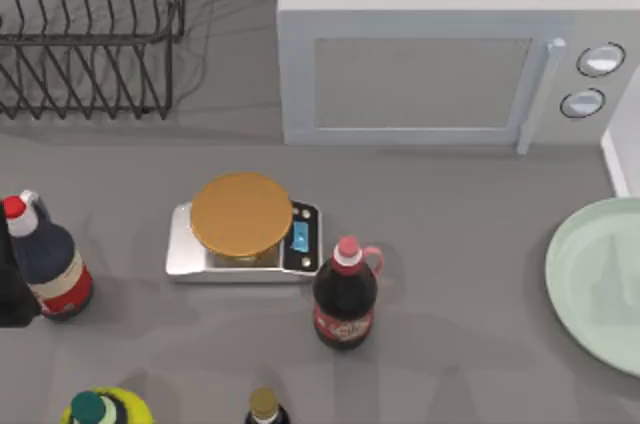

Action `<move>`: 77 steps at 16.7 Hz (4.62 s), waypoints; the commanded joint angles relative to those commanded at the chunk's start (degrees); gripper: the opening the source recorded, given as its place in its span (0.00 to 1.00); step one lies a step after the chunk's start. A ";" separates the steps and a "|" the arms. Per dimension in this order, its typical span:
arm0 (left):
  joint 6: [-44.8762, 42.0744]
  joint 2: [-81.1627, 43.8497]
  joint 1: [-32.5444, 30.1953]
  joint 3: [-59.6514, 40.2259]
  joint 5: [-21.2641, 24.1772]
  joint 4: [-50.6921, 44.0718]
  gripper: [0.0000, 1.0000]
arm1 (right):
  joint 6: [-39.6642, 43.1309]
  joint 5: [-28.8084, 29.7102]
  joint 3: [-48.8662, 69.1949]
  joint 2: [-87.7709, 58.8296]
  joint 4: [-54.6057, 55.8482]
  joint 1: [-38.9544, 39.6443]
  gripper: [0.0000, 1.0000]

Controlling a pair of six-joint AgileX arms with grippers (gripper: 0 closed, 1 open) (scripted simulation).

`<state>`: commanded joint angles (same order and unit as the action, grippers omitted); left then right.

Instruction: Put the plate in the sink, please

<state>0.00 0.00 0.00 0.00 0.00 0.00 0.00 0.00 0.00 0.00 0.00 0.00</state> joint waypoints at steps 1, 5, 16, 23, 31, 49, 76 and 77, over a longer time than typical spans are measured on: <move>0.00 0.00 0.00 0.00 0.00 0.00 1.00 | 0.00 0.00 0.00 0.00 0.00 0.00 1.00; 0.00 0.00 0.00 0.00 0.00 0.00 1.00 | 0.00 0.00 0.00 0.00 0.00 0.00 1.00; 0.00 0.00 0.00 0.00 0.00 0.00 1.00 | -0.01 0.00 0.03 -0.03 -0.02 0.01 1.00; 0.00 0.00 0.00 0.00 0.00 0.00 1.00 | -4.11 0.00 13.73 -16.88 -11.86 3.97 1.00; 0.00 0.00 0.00 0.00 0.00 0.00 1.00 | -13.18 0.01 44.09 -59.80 -38.03 12.73 1.00; 0.00 0.00 0.00 0.00 0.00 0.00 1.00 | -21.25 0.00 70.40 -100.05 -60.39 20.30 1.00; 0.00 0.00 0.00 0.00 0.00 0.00 1.00 | -21.61 0.05 58.33 -109.80 -38.53 20.73 0.02; 0.00 0.00 0.00 0.00 0.00 0.00 1.00 | -21.61 0.05 58.33 -109.80 -38.53 20.73 0.00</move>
<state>0.00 0.00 0.00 0.00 0.00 0.00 -21.61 0.05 58.33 -109.80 -38.53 20.73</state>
